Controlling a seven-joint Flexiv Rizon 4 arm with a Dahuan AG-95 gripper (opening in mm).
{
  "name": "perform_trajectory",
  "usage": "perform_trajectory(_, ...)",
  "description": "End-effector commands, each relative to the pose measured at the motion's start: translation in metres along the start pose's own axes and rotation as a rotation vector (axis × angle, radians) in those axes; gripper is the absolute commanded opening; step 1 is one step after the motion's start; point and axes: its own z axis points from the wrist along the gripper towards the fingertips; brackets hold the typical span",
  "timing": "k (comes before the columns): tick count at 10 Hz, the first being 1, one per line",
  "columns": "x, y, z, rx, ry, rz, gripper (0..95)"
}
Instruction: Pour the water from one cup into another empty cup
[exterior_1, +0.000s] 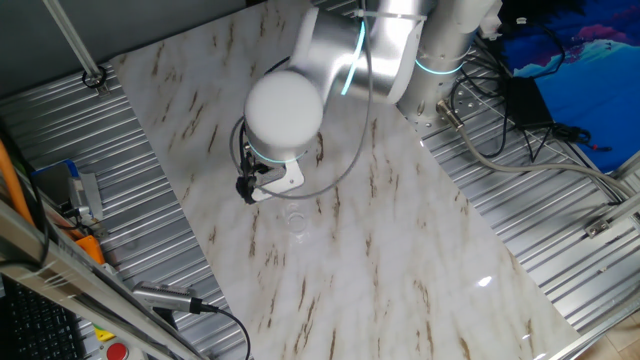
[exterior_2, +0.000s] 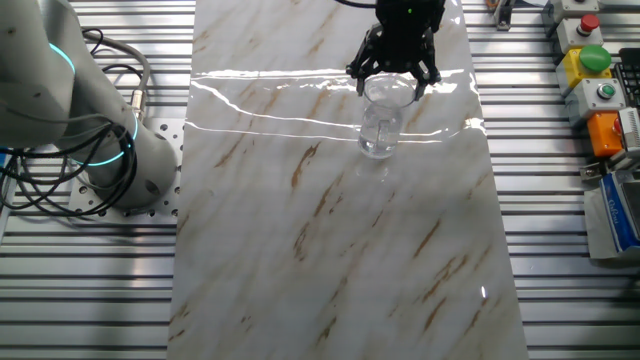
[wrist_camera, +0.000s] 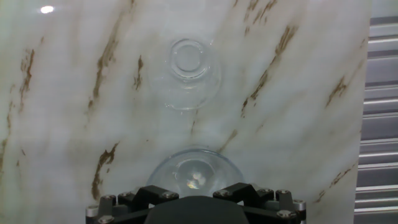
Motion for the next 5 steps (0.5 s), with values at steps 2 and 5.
perform_trajectory(2,-0.0017,-0.0002,-0.0005,-0.003,-0.004,0.005,0.0)
perform_trajectory(5,-0.0023,-0.0003,-0.0003,0.0,-0.009,0.002,0.0)
